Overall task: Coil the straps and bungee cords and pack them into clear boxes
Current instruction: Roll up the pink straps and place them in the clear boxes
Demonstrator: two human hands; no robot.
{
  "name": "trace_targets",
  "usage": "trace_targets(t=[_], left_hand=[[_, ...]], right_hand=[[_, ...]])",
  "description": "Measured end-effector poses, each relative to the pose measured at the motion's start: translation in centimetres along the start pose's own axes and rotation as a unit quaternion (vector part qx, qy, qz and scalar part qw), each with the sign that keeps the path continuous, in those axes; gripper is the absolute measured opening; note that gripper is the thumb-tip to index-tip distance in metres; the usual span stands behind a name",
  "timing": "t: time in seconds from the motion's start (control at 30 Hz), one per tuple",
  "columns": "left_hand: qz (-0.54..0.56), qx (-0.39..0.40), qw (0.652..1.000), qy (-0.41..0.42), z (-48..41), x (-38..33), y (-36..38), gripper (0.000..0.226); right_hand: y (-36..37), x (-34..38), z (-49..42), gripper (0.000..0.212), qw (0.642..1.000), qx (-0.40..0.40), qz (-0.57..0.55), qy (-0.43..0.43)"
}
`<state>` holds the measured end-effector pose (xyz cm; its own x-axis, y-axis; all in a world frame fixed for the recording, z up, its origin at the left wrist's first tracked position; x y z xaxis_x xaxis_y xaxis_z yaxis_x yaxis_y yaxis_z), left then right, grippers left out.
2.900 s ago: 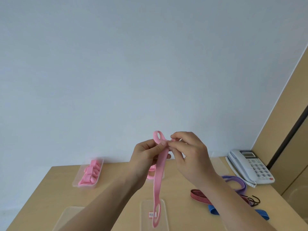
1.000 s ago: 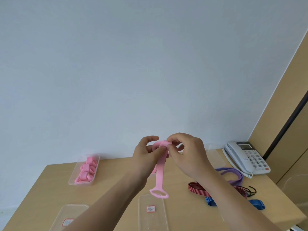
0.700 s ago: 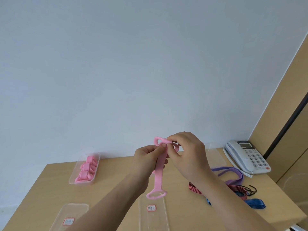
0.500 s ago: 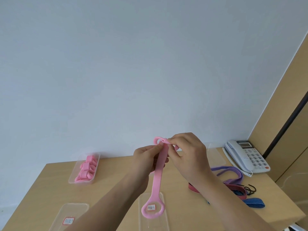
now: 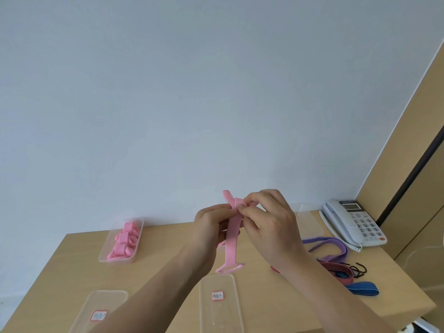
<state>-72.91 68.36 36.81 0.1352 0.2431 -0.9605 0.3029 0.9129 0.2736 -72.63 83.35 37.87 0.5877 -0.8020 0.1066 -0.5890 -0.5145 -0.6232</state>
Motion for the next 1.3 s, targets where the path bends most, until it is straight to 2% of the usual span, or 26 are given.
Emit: trace_targets(t=[0.07,0.33,0.43,0.53,0.6,0.67,0.73,0.83,0.97,1.13,1.3], left_hand=[[-0.016,0.011,1.0,0.003,0.3,-0.1,0.2,0.025],[-0.039,-0.013,0.999,-0.007,0.4,0.3,0.3,0.022],[-0.056,-0.018,0.998,0.0,0.5,0.3,0.3,0.032],[-0.084,-0.007,0.996,0.018,0.5,0.2,0.4,0.023],[-0.096,-0.006,0.995,0.024,0.6,0.1,0.5,0.021],[-0.1,-0.005,0.995,0.025,0.7,0.0,0.6,0.023],[-0.105,-0.012,0.994,0.021,0.8,0.1,0.7,0.025],[-0.118,-0.042,0.992,0.007,0.7,0.4,0.8,0.02],[-0.132,-0.055,0.989,-0.021,0.9,0.3,0.8,0.03],[-0.11,-0.023,0.993,-0.033,1.1,0.1,0.9,0.014],[0.072,-0.054,0.993,-0.073,0.8,-0.2,0.9,0.036]], right_hand=[[0.0,0.1,0.0,0.02,1.0,0.002,0.009,-0.002],[-0.2,0.1,0.2,0.014,1.0,0.026,-0.009,-0.004],[-0.5,0.0,0.0,0.01,0.994,0.034,-0.079,0.069],[-0.7,-0.5,-0.3,0.021,0.977,0.089,-0.117,0.152],[-0.6,-0.9,-0.4,0.019,0.962,0.155,-0.143,0.172],[-0.7,-0.9,-0.3,0.014,0.956,0.176,-0.156,0.174],[-1.0,-0.6,-0.3,0.007,0.96,0.158,-0.155,0.172],[-1.4,-0.7,-0.3,0.009,0.961,0.14,-0.154,0.182],[-1.3,-1.0,-0.1,0.006,0.967,0.122,-0.135,0.179],[-0.8,-1.0,0.6,0.005,0.983,0.087,-0.067,0.145],[-0.8,-0.7,0.6,0.016,0.992,0.071,-0.029,0.1]])
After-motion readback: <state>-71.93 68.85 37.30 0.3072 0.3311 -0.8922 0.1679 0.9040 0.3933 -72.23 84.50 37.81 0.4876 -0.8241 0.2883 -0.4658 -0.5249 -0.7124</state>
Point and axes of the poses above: each hand's wrist, its own z-axis away from the middle knuckle, its own y-axis out of the palm, x = y × z, the point moved 1 cm from there along -z, towards the middle knuckle, and after that the axes turned 9 degrees about x, right-handed, at the moved point
